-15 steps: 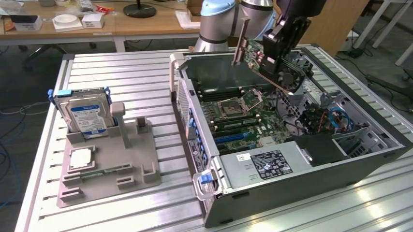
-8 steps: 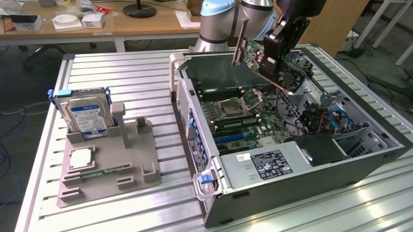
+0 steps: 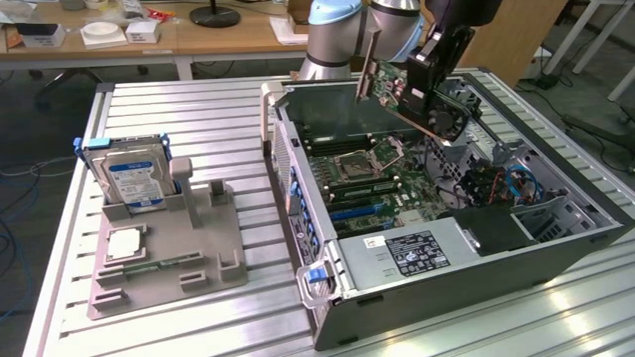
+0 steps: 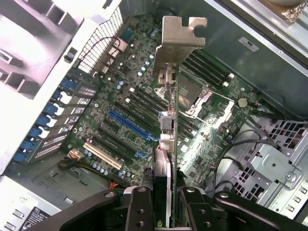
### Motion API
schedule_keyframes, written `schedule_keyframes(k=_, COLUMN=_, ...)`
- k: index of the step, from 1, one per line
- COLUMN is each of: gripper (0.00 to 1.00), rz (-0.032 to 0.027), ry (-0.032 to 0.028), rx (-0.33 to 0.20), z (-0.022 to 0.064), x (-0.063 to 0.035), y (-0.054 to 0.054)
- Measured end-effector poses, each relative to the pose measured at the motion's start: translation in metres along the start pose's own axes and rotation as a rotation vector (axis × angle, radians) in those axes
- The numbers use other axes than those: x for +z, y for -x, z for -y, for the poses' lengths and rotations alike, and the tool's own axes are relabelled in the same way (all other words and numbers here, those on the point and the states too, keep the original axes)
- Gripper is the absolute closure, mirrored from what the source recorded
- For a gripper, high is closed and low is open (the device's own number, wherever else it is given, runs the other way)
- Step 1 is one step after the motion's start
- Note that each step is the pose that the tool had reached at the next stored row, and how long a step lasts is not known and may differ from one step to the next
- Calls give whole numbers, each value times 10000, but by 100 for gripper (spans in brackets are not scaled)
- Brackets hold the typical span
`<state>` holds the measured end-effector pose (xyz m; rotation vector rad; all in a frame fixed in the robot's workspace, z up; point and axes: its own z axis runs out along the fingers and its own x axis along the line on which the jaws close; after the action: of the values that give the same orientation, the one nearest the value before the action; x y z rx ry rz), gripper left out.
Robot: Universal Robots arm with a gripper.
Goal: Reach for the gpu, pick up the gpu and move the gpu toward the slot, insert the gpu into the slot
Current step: 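Insert the gpu into the slot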
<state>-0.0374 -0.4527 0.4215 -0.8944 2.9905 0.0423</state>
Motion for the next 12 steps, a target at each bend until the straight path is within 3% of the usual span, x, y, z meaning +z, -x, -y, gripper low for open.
schedule_keyframes(k=12, gripper=73, rz=-11, ry=15, rx=-584, z=2, x=0, y=-2)
